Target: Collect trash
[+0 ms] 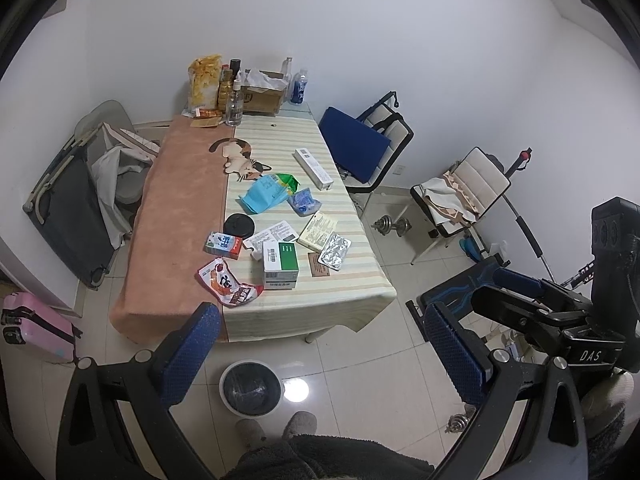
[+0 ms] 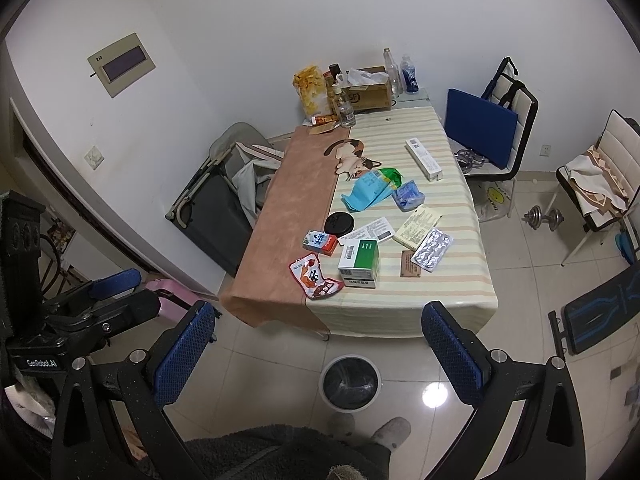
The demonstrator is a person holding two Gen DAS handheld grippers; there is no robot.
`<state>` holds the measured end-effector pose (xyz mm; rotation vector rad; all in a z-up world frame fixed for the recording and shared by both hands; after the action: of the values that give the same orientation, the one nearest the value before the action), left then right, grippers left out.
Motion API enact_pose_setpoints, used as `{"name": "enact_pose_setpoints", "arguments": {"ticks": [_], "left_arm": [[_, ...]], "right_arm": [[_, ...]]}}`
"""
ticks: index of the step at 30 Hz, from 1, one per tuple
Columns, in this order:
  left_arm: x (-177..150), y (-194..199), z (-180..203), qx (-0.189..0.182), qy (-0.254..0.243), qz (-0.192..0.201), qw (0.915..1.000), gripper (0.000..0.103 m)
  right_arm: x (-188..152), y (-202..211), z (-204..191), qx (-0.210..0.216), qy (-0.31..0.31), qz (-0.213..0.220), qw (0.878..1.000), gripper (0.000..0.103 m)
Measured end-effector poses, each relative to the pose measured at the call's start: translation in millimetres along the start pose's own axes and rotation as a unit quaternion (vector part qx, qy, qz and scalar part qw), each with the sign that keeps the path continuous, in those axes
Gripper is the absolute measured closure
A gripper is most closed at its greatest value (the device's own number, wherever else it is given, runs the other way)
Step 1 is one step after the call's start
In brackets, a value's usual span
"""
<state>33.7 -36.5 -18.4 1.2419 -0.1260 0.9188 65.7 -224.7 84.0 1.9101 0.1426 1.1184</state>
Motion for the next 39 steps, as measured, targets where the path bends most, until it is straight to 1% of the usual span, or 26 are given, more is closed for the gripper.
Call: {"name": "enact_pose_setpoints", "arguments": {"ticks": [1,4,10,18,31,39], "left_arm": [[1.7,2.4,-5.5,-0.001,0.001,-0.001,1.0000,0.000],[2.8,2.4,-5.8,0.000,0.000,-0.001,1.0000,0.000],[3.4,2.3,-4.4,0.000,0.000,0.000,1.0000,0.000],[5.2,3.2,-5.5,0.001,-0.001,0.000,1.0000,0.000],[4.9,2.9,-3.7,0.001,-0.001,0.000,1.0000,0.000],[5.6,1.9,-1.1,0.001,-0.002,-0.001,1.0000,0.000]], "right_arm": [[0.8,1.0,1.9,0.001,0.000,0.000,1.000,0.000],[1.5,1.9,3.9,0.002,0.000,0.000,1.000,0.000],[1.1,1.4,2.9,0.001,-0.001,0.002,1.000,0.000],[10.1,0.9,-1.0,0.003,0.001,0.003,1.000,0.000],[8.1,1.8,0.2,0.003,0.001,0.004,1.000,0.000],[12.4,2.4,-0.7,0.004,0.000,0.003,1.000,0.000]]}}
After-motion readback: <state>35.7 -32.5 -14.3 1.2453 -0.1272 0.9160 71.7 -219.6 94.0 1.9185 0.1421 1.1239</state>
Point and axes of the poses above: each gripper's, at about its wrist camera, not at the fingertips, and y roughly against the way its jaws point, z to its right, x to its top, the point moved 3 cm from there along -y, roughly the way its jaws point, and after that the axes turned 9 degrees about y, right-handed, at the moved point
